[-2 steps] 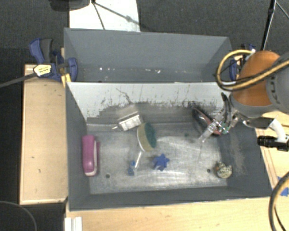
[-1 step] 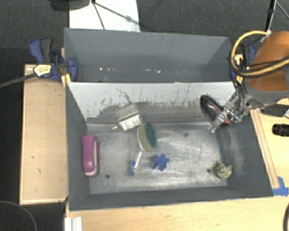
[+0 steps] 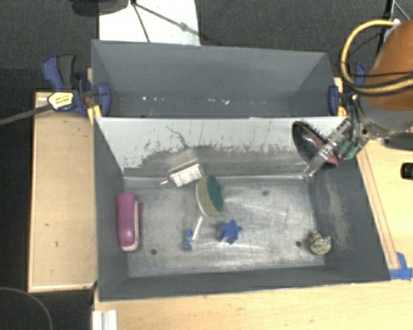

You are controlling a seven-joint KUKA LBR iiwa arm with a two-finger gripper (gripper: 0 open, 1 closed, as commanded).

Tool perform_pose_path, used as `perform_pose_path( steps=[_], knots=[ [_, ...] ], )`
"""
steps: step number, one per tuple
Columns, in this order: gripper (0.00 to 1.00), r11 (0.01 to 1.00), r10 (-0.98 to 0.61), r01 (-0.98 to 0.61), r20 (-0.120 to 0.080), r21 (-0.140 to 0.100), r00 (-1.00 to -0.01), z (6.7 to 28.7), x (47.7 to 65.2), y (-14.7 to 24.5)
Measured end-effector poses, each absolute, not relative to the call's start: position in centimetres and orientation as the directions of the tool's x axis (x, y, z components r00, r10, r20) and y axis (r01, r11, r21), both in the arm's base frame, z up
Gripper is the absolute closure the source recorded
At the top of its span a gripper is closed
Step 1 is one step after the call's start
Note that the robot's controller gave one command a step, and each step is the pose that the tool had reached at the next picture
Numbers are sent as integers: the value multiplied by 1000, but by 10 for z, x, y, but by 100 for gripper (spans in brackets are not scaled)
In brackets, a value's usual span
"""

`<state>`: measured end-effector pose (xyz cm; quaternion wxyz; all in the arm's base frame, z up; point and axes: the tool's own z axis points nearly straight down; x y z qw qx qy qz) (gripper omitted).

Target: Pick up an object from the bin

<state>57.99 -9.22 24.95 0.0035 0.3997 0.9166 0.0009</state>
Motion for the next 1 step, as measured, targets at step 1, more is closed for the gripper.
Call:
perform_pose_path(
  steps=[1],
  knots=[
    [100, 699, 715, 715, 1, -2, -699, 232, 565, -103]
  ],
)
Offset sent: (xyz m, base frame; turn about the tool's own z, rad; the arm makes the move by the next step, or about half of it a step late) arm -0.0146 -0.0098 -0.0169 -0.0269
